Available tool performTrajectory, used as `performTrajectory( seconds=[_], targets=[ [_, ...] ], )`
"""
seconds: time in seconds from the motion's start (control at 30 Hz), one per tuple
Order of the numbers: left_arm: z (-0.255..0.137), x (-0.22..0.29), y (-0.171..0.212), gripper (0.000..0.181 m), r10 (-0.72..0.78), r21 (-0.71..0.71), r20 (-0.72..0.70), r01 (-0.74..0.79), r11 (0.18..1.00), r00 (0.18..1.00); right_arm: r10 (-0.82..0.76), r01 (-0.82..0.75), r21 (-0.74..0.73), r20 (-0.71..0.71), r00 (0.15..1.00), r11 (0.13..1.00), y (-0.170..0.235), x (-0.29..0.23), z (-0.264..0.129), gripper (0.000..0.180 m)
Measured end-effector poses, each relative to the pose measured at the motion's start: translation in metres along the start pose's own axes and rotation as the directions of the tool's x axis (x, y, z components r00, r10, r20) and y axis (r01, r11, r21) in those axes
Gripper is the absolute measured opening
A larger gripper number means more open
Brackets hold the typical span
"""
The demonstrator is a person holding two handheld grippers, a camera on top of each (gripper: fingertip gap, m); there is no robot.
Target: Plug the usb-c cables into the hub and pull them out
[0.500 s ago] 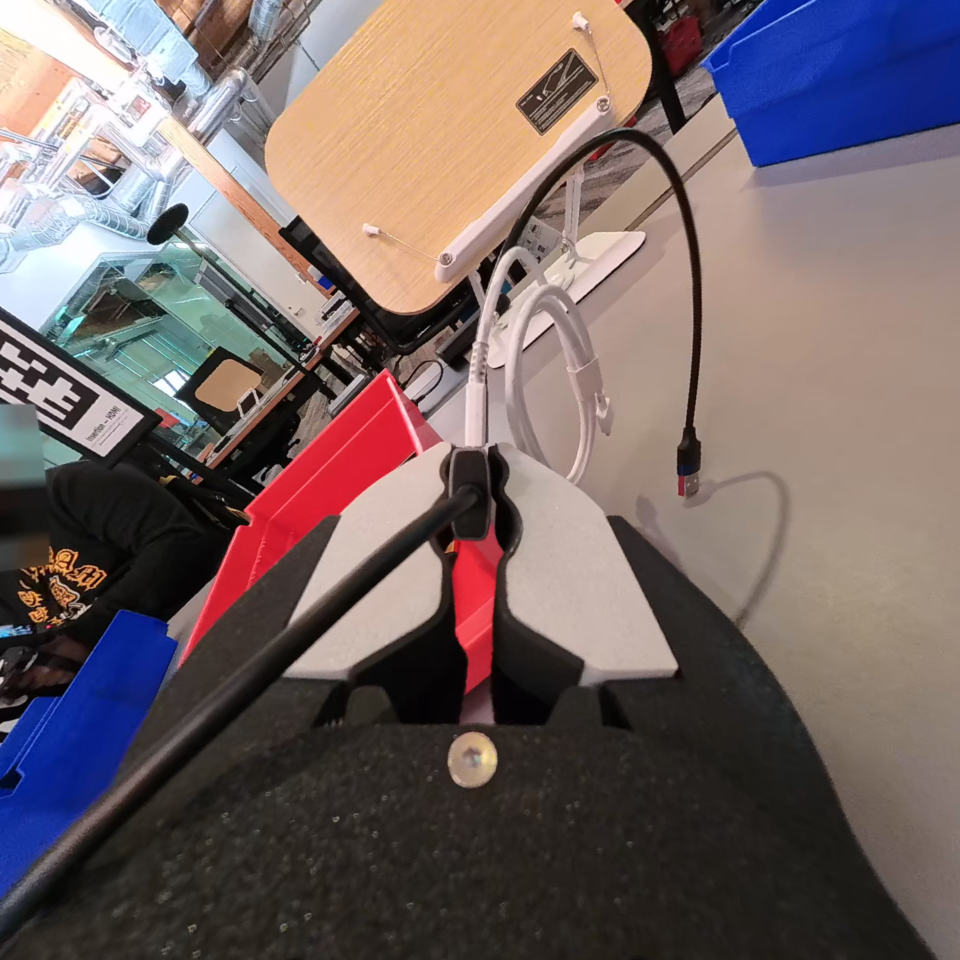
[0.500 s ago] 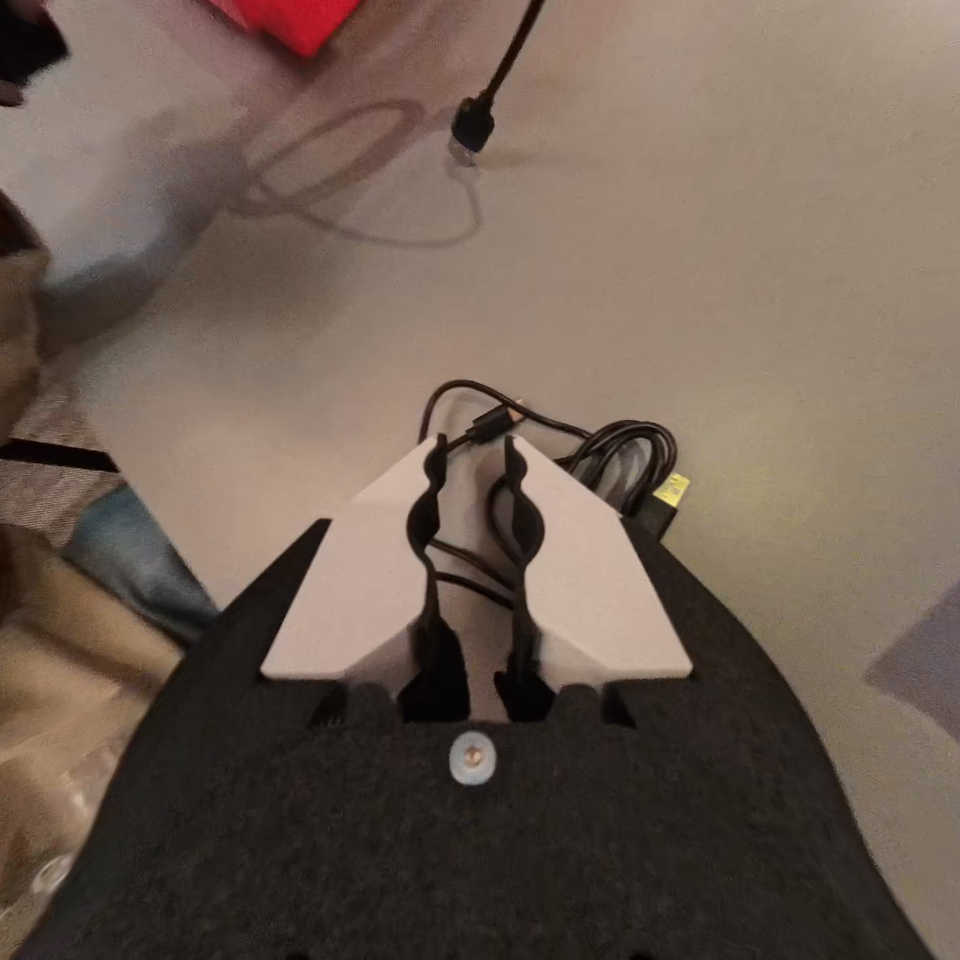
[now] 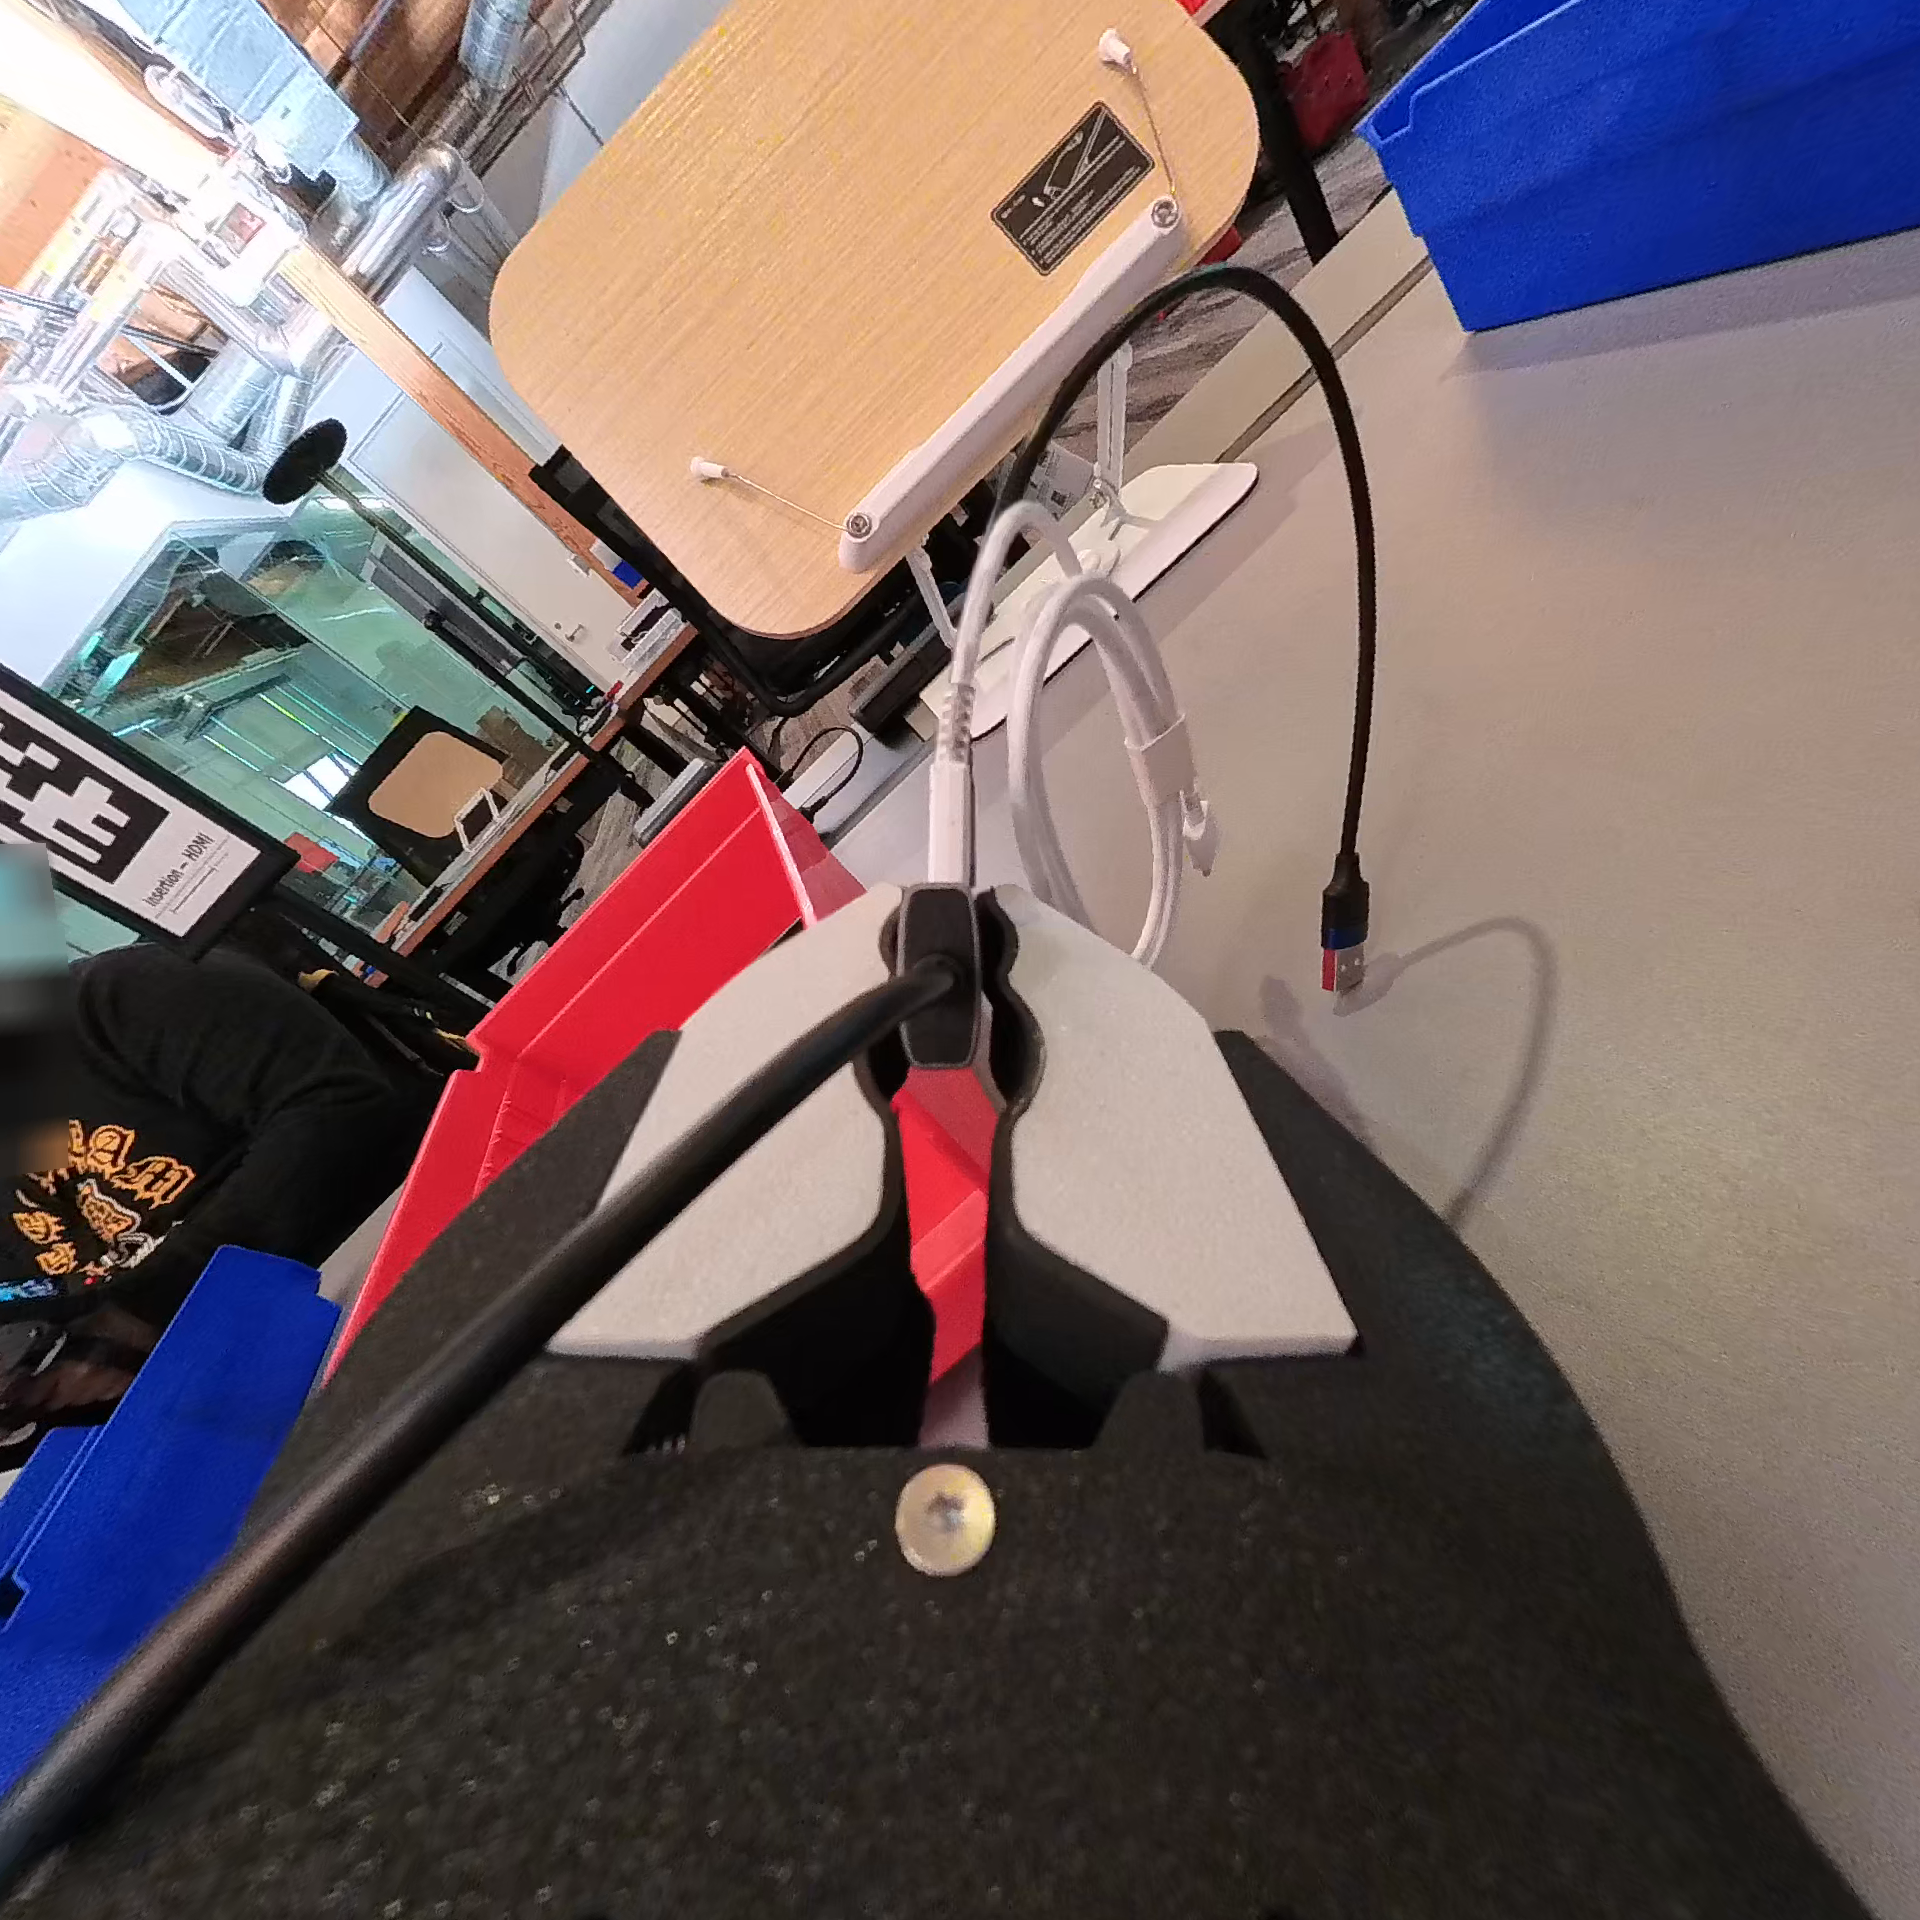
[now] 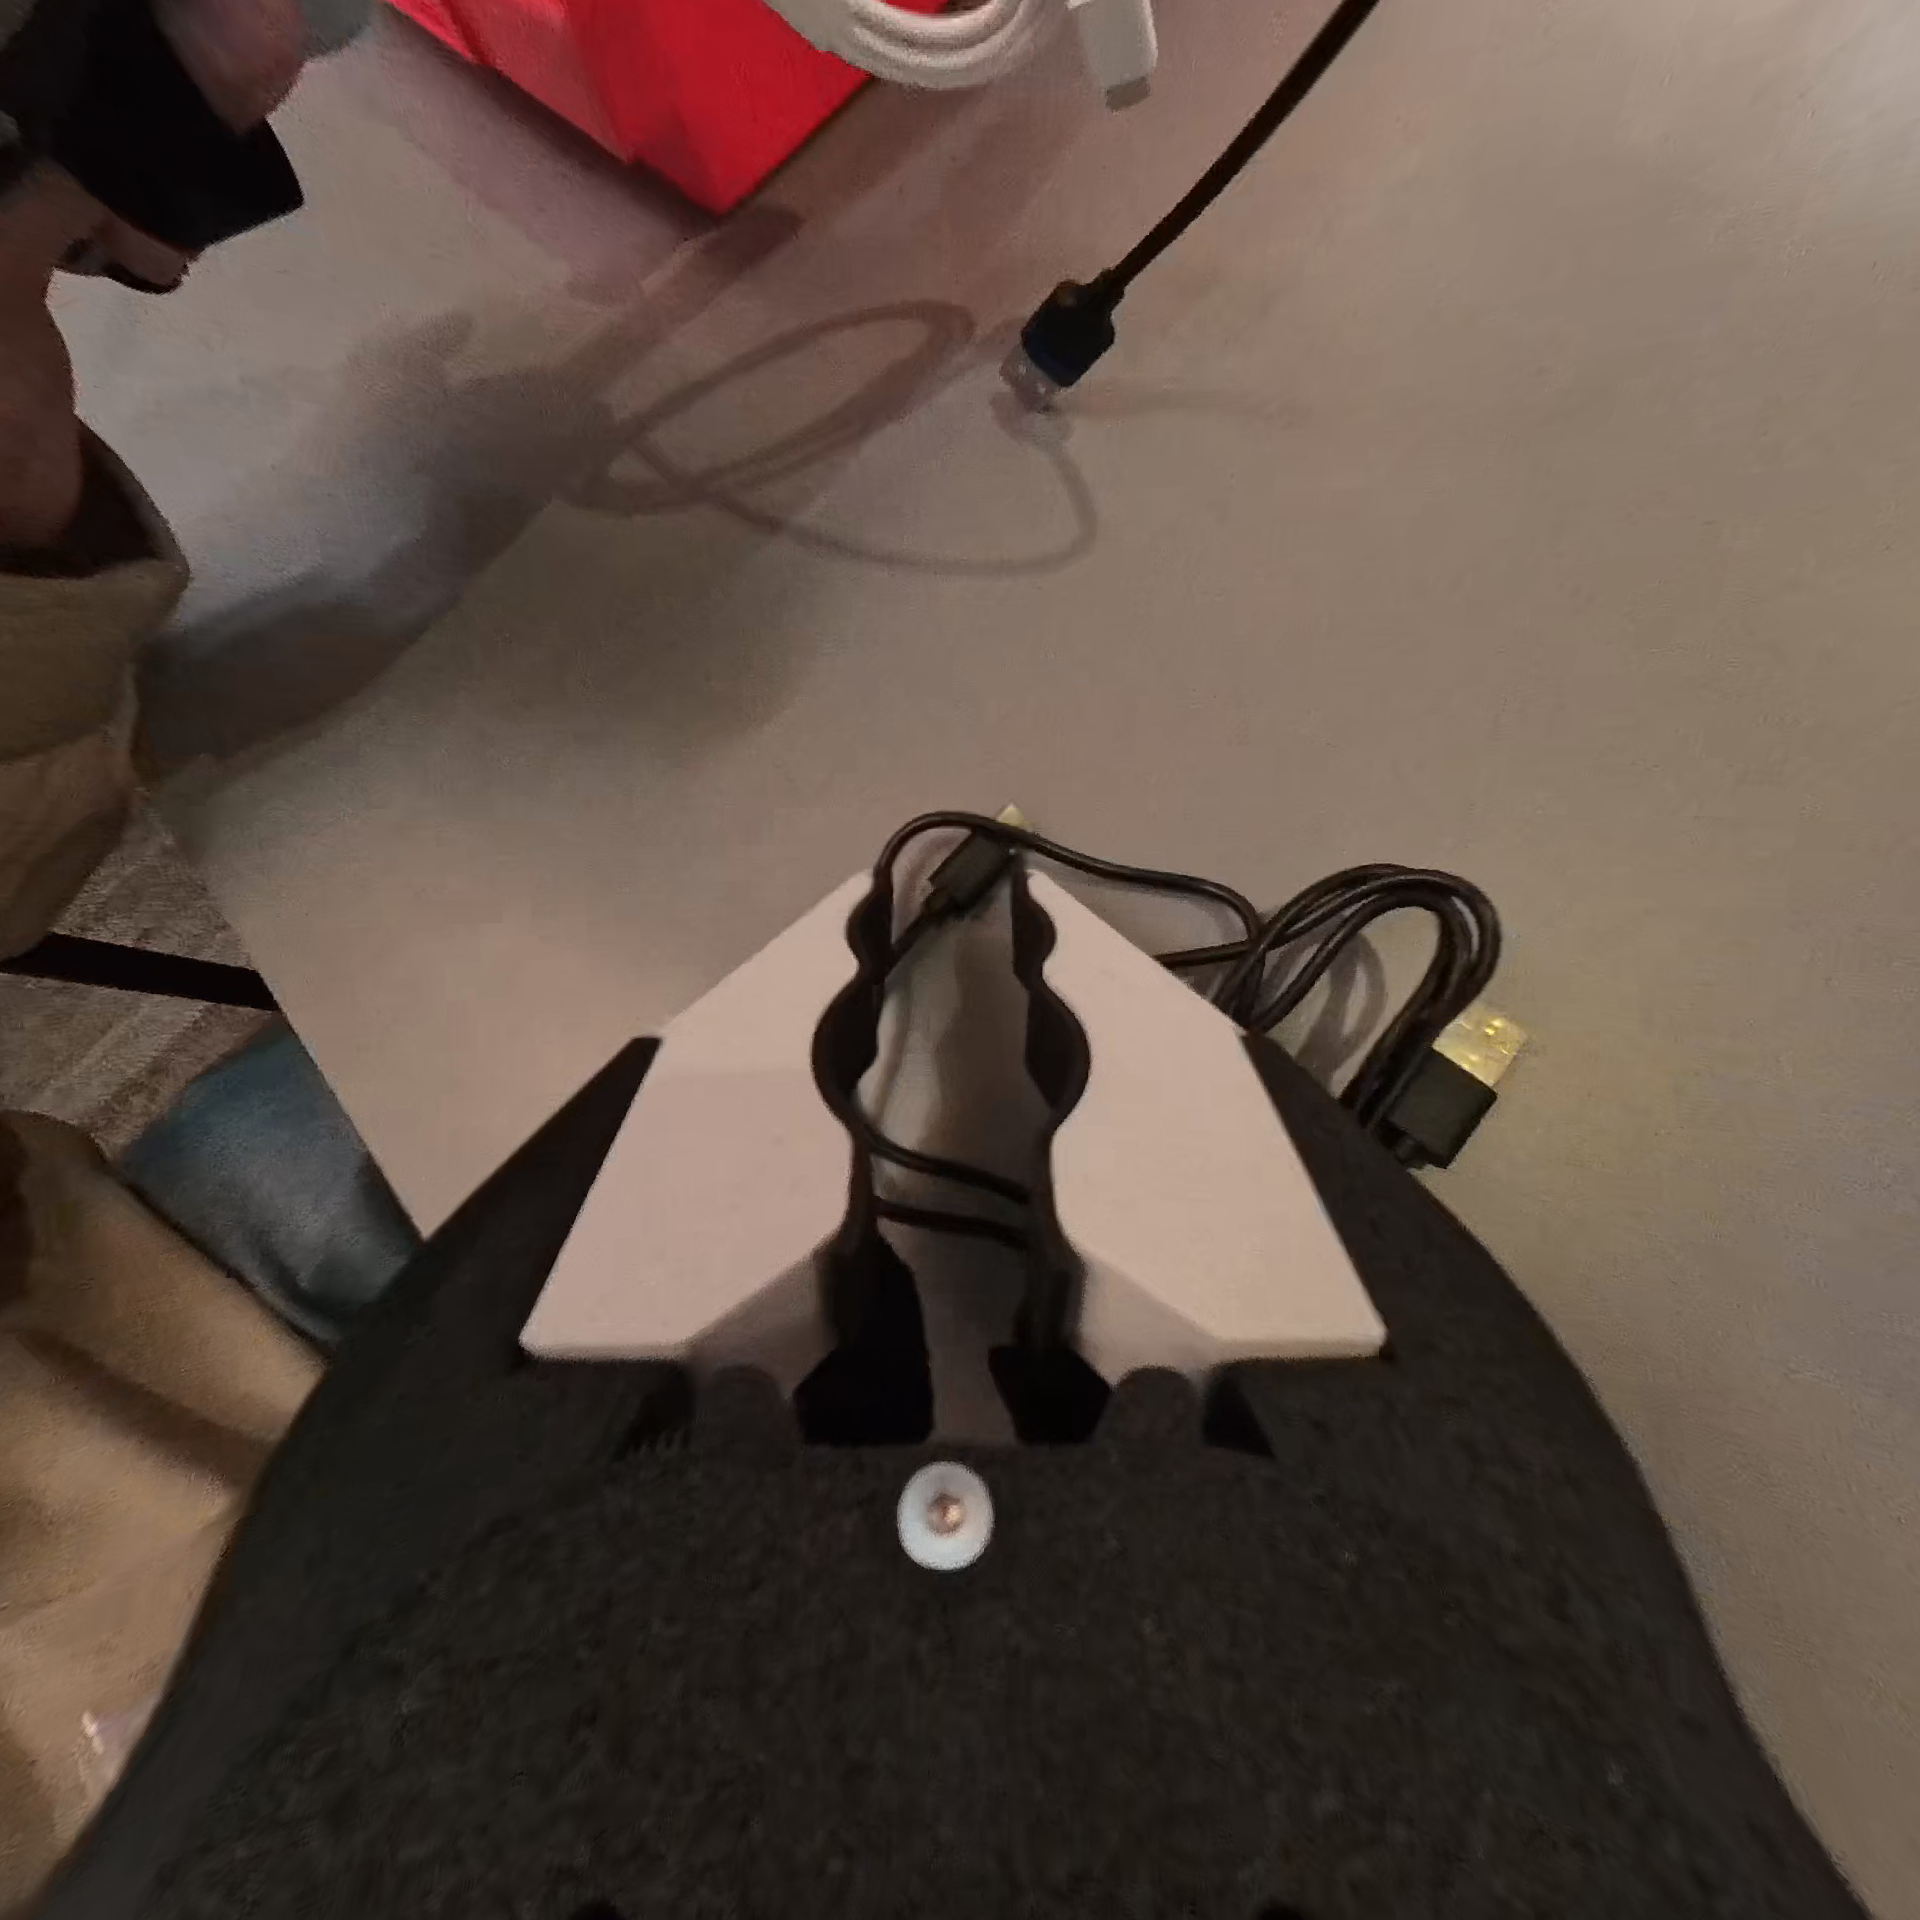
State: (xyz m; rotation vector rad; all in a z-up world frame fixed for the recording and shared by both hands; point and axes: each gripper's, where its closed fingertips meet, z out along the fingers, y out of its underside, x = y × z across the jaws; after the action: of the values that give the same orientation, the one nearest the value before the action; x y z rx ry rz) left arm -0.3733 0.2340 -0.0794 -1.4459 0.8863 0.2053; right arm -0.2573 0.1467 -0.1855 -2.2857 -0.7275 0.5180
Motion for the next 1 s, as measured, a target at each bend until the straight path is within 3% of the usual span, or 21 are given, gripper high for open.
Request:
performTrajectory(
  seconds=[0.23, 0.4, 0.47, 0.57, 0.63, 0.67, 0.73, 0.83, 0.93, 1.0],
  targets=[
    [0.001, 0.003, 0.0, 0.01, 0.007, -0.003, -0.01, -0.007, 1.0, 1.0, -0.062, 0.063, 0.007, -0.03, 0.998, 0.998, 0.005, -0.007, 0.008, 0.022],
    [0.001, 0.004, 0.0, 0.01, 0.011, -0.002, -0.012, -0.011, 1.0, 1.0, -0.197, 0.198, 0.014, -0.042, 0.979, 0.98, 0.007, -0.018, 0.01, 0.013],
    [0.001, 0.004, -0.001, 0.01, 0.013, 0.0, -0.013, -0.013, 1.0, 1.0, -0.277, 0.277, -0.019, 0.016, 0.961, 0.961, 0.01, -0.025, 0.008, 0.012],
    [0.0, 0.005, -0.002, 0.01, 0.014, 0.006, -0.016, -0.014, 1.0, 1.0, -0.407, 0.426, -0.054, 0.212, 0.889, 0.903, 0.015, -0.042, -0.006, 0.011],
    [-0.001, 0.006, -0.004, 0.01, 0.019, 0.016, -0.024, -0.018, 1.0, 1.0, -0.559, 0.615, -0.025, 0.388, 0.733, 0.788, 0.032, -0.062, -0.033, 0.011],
    [-0.001, 0.007, -0.005, 0.01, 0.026, 0.022, -0.029, -0.025, 0.999, 0.999, -0.632, 0.704, -0.055, 0.395, 0.667, 0.708, 0.042, -0.058, -0.043, 0.01],
    [-0.001, 0.011, -0.007, 0.01, 0.047, 0.034, -0.04, -0.046, 0.998, 0.998, -0.704, 0.76, -0.208, 0.289, 0.649, 0.616, 0.046, -0.024, -0.051, 0.01],
    [-0.001, 0.019, -0.011, 0.01, 0.085, 0.052, -0.06, -0.082, 0.995, 0.995, -0.739, 0.718, -0.349, 0.098, 0.667, 0.602, 0.031, 0.026, -0.063, 0.01],
    [-0.002, 0.025, -0.015, 0.01, 0.122, 0.066, -0.069, -0.118, 0.991, 0.99, -0.766, 0.732, -0.237, -0.119, 0.631, 0.639, -0.01, 0.043, -0.068, 0.01],
    [-0.003, 0.028, -0.018, 0.01, 0.141, 0.076, -0.07, -0.135, 0.988, 0.988, -0.719, 0.713, -0.098, -0.126, 0.683, 0.694, -0.025, 0.029, -0.07, 0.01]
  ],
)
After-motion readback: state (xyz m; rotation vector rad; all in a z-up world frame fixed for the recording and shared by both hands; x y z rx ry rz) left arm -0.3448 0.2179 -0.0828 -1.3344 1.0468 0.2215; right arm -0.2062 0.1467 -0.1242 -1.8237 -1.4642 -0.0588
